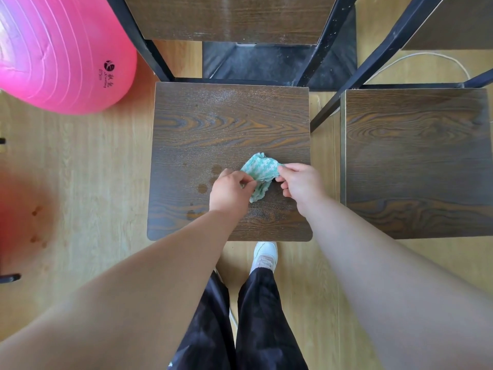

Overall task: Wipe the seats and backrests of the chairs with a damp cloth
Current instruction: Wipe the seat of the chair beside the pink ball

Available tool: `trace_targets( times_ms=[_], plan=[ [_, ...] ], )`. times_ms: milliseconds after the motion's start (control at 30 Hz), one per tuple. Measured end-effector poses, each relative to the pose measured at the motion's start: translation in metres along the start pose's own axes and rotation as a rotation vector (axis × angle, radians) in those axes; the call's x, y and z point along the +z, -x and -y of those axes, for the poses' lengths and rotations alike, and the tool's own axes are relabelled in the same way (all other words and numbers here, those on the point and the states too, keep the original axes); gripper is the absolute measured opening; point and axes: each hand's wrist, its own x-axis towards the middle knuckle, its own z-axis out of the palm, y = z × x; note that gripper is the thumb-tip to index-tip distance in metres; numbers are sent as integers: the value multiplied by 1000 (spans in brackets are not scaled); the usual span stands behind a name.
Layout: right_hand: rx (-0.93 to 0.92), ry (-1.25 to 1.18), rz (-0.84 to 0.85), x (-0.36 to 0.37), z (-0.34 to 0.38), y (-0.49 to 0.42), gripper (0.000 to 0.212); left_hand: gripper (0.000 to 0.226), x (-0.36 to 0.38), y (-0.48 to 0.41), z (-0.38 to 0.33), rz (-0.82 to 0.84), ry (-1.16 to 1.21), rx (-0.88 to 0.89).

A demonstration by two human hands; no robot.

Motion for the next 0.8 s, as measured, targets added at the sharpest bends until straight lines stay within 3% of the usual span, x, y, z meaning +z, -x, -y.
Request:
trace_targets(
  times_ms=[267, 367, 533, 700, 800],
  plan=[
    [81, -132, 67, -5, 9, 10, 10, 9, -10, 5, 1, 6, 142, 13],
    [106, -169, 166, 0, 13, 16, 4, 21, -11, 5, 2, 21, 183, 35],
    [121, -180, 321, 9, 18, 26, 6, 28, -15, 5, -3, 86, 352, -107],
    [-25, 237, 319, 11, 16, 24, 52, 29, -22, 4, -1, 84, 402, -254],
    [-175, 361, 206, 4, 11, 20, 53, 22, -26, 2, 8, -6, 360, -338]
  ],
)
